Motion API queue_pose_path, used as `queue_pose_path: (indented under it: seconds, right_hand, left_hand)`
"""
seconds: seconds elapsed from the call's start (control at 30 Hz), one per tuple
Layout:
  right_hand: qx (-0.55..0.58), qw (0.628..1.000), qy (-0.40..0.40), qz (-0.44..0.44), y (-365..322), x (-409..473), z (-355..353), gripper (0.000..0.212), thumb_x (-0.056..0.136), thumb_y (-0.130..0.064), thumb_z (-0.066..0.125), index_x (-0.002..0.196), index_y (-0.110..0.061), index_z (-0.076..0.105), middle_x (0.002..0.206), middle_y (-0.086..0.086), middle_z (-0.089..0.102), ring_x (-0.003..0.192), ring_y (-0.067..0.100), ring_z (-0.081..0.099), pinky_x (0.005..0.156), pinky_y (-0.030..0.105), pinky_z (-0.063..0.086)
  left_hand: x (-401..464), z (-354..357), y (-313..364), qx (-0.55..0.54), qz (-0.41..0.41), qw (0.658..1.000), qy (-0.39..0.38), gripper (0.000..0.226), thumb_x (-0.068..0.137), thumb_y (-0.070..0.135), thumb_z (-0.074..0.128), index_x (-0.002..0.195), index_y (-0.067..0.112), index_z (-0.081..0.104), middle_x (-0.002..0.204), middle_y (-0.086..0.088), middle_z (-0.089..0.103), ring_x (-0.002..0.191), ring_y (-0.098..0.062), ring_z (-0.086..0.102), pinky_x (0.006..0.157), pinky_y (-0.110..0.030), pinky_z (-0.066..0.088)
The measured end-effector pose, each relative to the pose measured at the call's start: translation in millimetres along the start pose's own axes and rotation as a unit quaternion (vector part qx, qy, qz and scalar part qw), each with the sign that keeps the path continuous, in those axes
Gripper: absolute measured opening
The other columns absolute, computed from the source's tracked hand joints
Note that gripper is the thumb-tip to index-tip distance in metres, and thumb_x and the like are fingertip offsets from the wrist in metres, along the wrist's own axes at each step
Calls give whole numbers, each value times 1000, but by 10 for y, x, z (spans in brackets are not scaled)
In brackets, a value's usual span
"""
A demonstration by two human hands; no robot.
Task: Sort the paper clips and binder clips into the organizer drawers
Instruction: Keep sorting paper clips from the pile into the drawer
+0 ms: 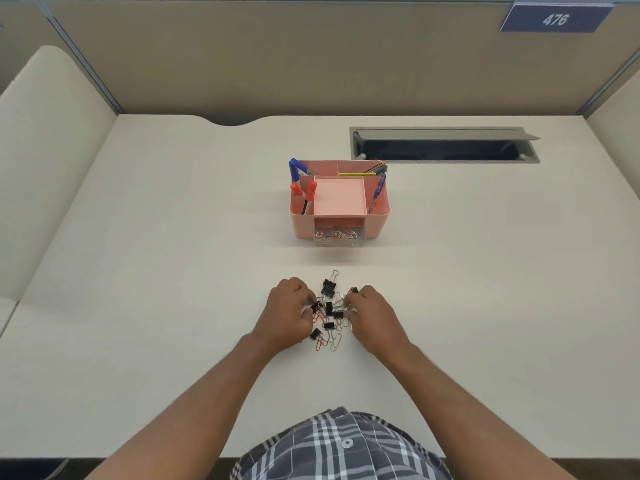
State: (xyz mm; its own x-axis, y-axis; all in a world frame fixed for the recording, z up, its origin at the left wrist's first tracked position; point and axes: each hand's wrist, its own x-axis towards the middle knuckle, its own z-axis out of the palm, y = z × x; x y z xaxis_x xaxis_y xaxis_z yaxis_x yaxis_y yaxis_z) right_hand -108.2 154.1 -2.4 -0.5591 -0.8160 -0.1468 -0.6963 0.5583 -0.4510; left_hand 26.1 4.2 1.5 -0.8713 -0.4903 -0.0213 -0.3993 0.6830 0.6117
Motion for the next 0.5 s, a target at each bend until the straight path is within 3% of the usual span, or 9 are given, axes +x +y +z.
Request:
queue_pose_path:
  seconds: [0.27, 0.4, 0.5]
  right_hand:
    - [6, 1000, -9, 0, 27, 6, -8, 14, 93, -10, 47, 94, -11, 61, 96, 3, 49, 82, 23, 52, 70, 34, 46]
    - [12, 1000, -12, 10, 55, -6, -19, 18, 96, -10, 45, 103, -12, 62, 100, 2, 49, 83, 22, 51, 72, 32, 45]
    - [22, 999, -26, 15, 70, -34, -19, 23, 94, -11, 50, 114, -11, 61, 110, 3, 50, 95, 23, 54, 81, 31, 47]
  left_hand:
    - [-4, 2, 16, -3, -11, 1000, -1, 19, 69, 2, 62, 84, 14, 63, 90, 4, 53, 90, -18, 48, 83, -34, 43]
    - [1, -10, 4, -15, -23, 1000, -5, 27, 69, -1, 54, 91, 15, 61, 90, 6, 55, 88, -15, 48, 81, -32, 44]
    - [24, 20, -20, -4, -35, 999, 6, 29, 81, 1, 52, 104, 14, 65, 97, 3, 59, 95, -17, 52, 85, -29, 43]
